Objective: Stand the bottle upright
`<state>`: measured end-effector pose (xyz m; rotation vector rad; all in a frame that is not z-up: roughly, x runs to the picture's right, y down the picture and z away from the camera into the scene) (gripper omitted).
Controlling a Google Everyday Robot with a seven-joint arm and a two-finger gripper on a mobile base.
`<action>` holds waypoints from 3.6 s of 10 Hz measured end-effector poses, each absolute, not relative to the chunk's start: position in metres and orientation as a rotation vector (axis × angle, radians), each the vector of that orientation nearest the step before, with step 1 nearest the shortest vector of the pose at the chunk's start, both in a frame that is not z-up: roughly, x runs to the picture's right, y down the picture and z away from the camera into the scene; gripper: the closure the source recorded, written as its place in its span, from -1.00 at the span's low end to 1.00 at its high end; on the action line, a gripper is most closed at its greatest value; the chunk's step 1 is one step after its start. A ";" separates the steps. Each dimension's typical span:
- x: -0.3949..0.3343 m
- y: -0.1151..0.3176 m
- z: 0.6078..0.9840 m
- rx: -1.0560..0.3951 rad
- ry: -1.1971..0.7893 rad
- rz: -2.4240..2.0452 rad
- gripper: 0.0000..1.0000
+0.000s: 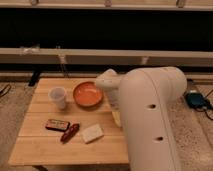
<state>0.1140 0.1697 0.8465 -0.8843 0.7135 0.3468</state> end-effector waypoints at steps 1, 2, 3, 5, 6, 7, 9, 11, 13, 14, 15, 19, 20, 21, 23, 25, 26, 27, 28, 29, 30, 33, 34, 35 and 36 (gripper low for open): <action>0.112 0.172 0.848 -0.887 0.725 0.337 -0.60; 0.109 0.172 0.849 -0.889 0.732 0.327 -0.60; 0.110 0.173 0.851 -0.890 0.741 0.321 -0.60; 0.110 0.174 0.853 -0.888 0.753 0.314 -0.59; 0.109 0.175 0.854 -0.881 0.759 0.307 -0.45; 0.111 0.176 0.856 -0.870 0.769 0.300 -0.26; 0.111 0.177 0.857 -0.859 0.774 0.289 0.11; 0.111 0.176 0.855 -0.847 0.776 0.280 0.49; 0.112 0.170 0.850 -0.824 0.773 0.283 0.93; 0.114 0.162 0.845 -0.811 0.766 0.294 1.00; 0.114 0.154 0.840 -0.799 0.754 0.308 1.00; 0.113 0.117 0.823 -0.742 0.662 0.393 1.00; 0.105 0.104 0.820 -0.721 0.612 0.425 1.00; 0.100 0.096 0.819 -0.711 0.578 0.448 1.00; 0.087 0.076 0.818 -0.684 0.467 0.516 1.00; 0.083 0.062 0.816 -0.665 0.381 0.578 1.00; 0.082 0.056 0.816 -0.656 0.339 0.615 1.00; 0.081 0.053 0.817 -0.645 0.318 0.635 1.00; 0.075 0.050 0.818 -0.635 0.289 0.654 1.00; 0.072 0.049 0.819 -0.627 0.272 0.672 1.00; 0.066 0.044 0.821 -0.604 0.225 0.711 1.00; 0.056 0.037 0.823 -0.579 0.169 0.741 1.00; 0.056 0.033 0.823 -0.568 0.154 0.751 1.00; 0.054 0.029 0.824 -0.557 0.139 0.756 1.00; 0.050 0.023 0.825 -0.543 0.119 0.744 1.00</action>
